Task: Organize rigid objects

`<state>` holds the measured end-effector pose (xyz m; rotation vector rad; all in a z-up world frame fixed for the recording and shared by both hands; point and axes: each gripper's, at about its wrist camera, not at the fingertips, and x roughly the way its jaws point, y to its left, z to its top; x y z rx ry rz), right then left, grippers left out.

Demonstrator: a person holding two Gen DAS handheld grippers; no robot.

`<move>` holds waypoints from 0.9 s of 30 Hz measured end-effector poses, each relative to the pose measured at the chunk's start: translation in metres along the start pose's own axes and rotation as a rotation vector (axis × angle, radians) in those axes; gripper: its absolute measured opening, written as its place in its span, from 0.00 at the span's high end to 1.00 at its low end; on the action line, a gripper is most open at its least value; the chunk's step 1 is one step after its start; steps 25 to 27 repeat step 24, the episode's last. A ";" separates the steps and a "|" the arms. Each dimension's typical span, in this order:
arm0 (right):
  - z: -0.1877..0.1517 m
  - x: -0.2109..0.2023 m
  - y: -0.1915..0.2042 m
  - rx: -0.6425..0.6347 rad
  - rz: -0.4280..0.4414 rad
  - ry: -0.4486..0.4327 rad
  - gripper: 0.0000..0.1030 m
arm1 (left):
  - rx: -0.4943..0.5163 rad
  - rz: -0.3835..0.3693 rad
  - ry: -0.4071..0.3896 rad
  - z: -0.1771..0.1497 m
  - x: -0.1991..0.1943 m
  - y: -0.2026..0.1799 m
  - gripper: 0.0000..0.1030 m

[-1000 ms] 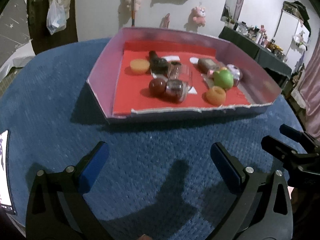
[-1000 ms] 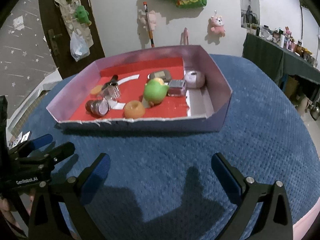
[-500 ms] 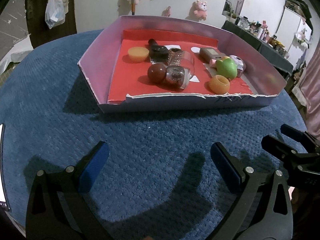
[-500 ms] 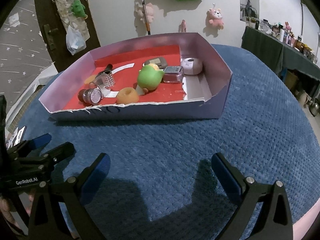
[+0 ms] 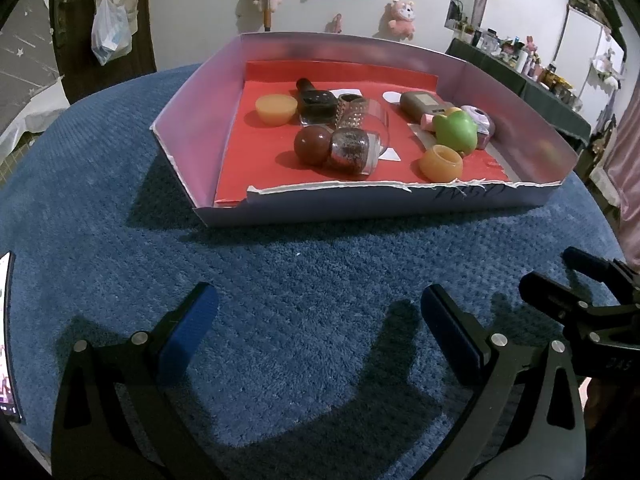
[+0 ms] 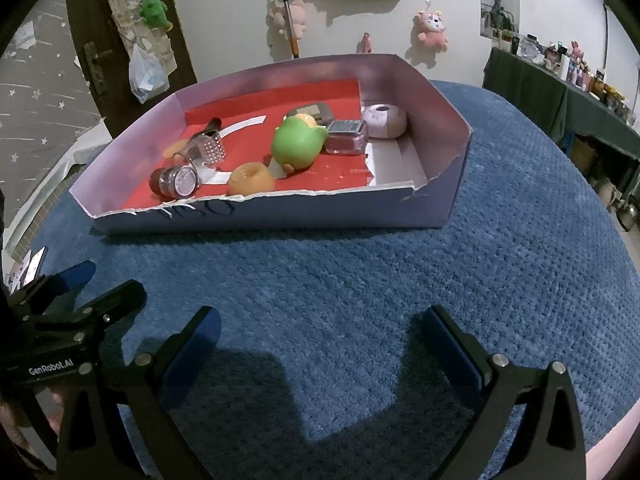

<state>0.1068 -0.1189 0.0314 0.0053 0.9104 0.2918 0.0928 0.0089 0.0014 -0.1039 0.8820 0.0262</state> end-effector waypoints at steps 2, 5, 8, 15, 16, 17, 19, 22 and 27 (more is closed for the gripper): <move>0.000 0.001 0.002 -0.001 -0.002 0.000 0.00 | 0.000 0.000 0.000 0.000 0.000 0.000 0.00; 0.001 0.002 0.002 0.000 -0.002 0.000 0.00 | 0.000 0.000 0.000 0.000 0.000 0.000 0.00; 0.000 0.003 0.002 0.002 -0.002 -0.002 0.00 | 0.001 0.002 0.001 0.000 0.000 -0.001 0.00; 0.000 0.003 0.002 0.003 0.000 -0.003 0.00 | 0.007 0.011 0.004 0.000 0.001 -0.002 0.00; 0.000 0.003 0.002 0.003 0.001 -0.004 0.00 | 0.007 0.012 0.004 0.000 0.001 -0.002 0.00; 0.000 0.002 0.001 0.004 0.000 -0.004 0.00 | 0.008 0.014 0.005 0.000 0.001 -0.002 0.00; 0.000 0.002 0.001 0.003 0.000 -0.004 0.00 | 0.009 0.016 0.006 0.001 0.001 -0.003 0.00; 0.000 0.002 0.001 0.003 0.000 -0.004 0.00 | 0.010 0.021 0.009 0.001 0.001 -0.004 0.00; 0.000 0.002 0.001 0.003 0.000 -0.004 0.00 | 0.010 0.022 0.010 0.001 0.001 -0.004 0.00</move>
